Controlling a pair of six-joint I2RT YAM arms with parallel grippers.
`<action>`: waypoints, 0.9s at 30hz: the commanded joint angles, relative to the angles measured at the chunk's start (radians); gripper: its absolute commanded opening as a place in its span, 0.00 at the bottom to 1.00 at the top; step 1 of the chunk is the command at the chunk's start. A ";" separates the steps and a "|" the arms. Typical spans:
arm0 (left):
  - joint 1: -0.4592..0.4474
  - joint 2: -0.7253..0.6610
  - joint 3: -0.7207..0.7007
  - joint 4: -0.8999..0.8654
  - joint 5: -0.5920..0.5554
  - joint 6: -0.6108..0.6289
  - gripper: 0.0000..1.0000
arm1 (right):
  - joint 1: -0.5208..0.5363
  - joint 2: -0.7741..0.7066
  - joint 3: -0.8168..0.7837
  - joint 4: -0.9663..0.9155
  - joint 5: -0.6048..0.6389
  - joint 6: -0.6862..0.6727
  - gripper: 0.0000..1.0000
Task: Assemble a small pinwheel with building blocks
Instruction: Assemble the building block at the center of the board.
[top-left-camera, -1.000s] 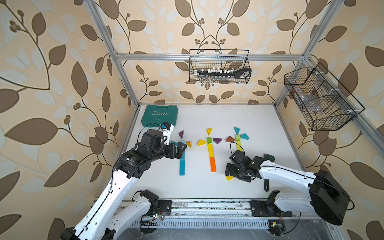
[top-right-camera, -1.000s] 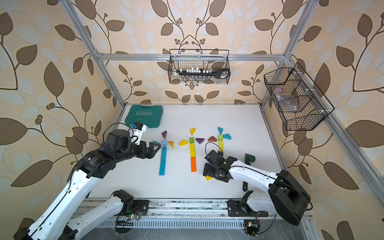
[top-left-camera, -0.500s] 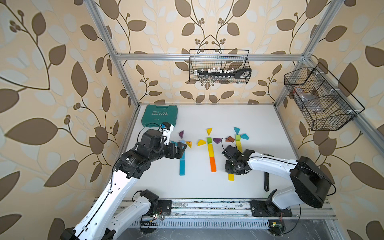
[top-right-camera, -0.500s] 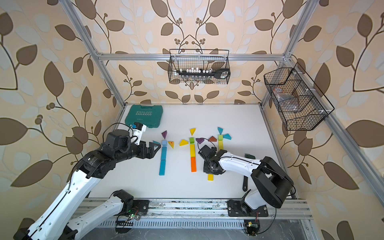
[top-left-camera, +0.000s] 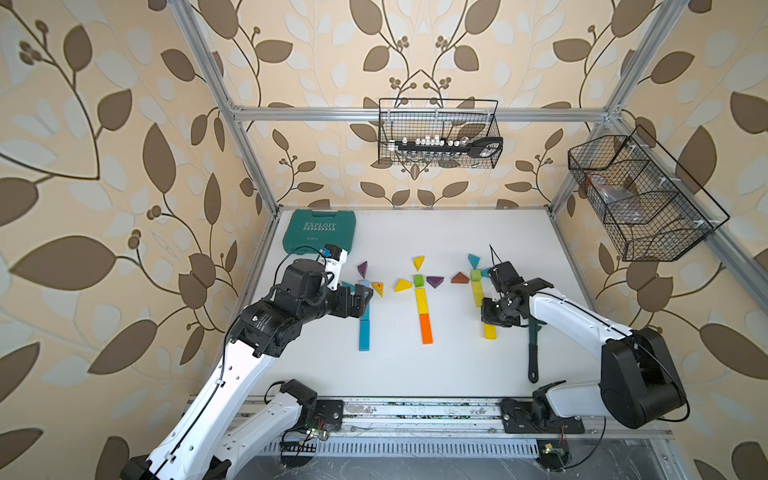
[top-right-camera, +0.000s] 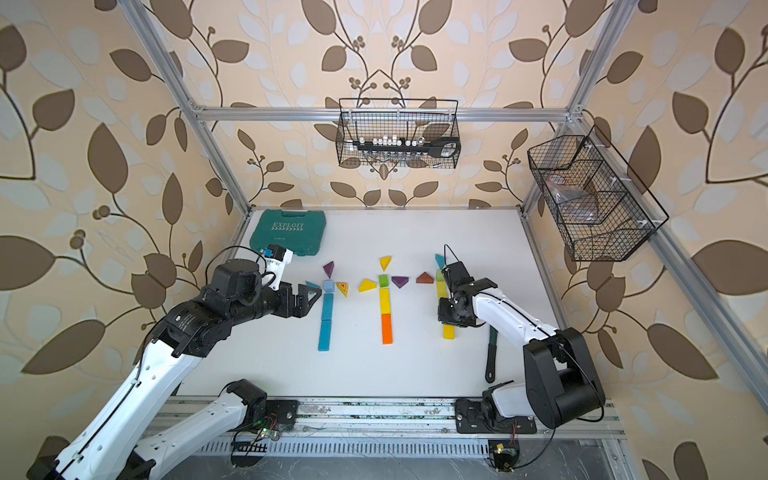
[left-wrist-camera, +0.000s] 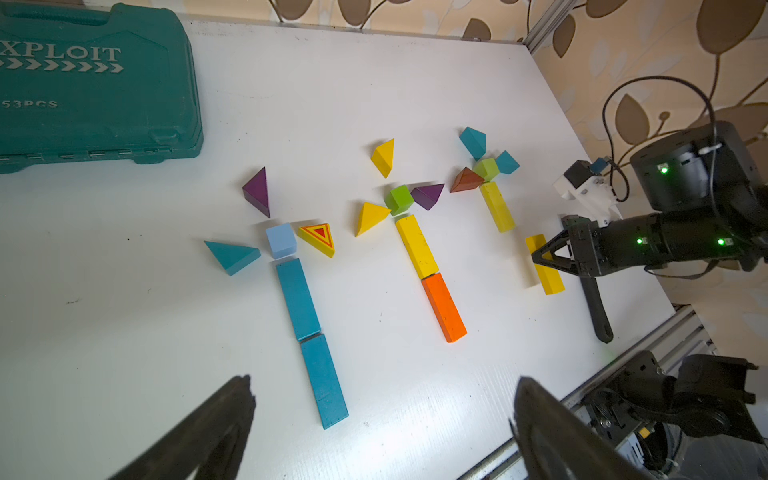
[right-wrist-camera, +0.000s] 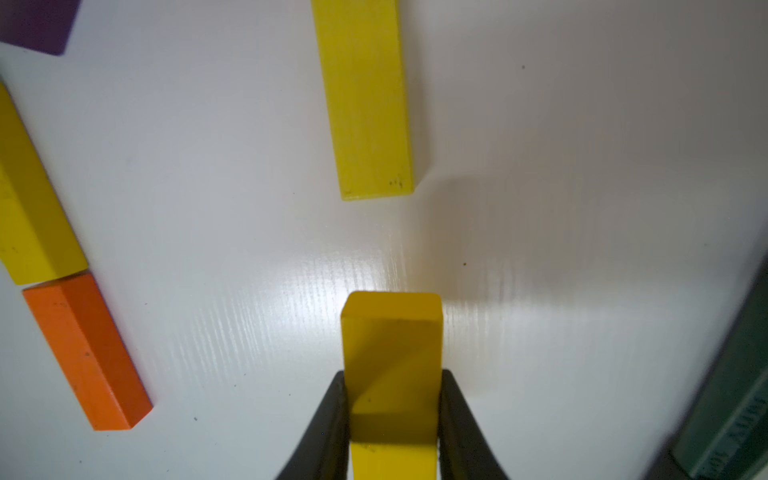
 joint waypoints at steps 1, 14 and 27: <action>0.010 -0.001 -0.002 0.007 -0.008 0.021 0.99 | -0.020 0.036 0.025 -0.015 -0.057 -0.104 0.16; 0.009 0.016 -0.001 0.003 -0.020 0.021 0.99 | -0.065 0.200 0.081 0.044 -0.058 -0.180 0.17; 0.010 0.025 0.002 0.000 -0.026 0.022 0.99 | -0.073 0.234 0.087 0.066 -0.117 -0.178 0.21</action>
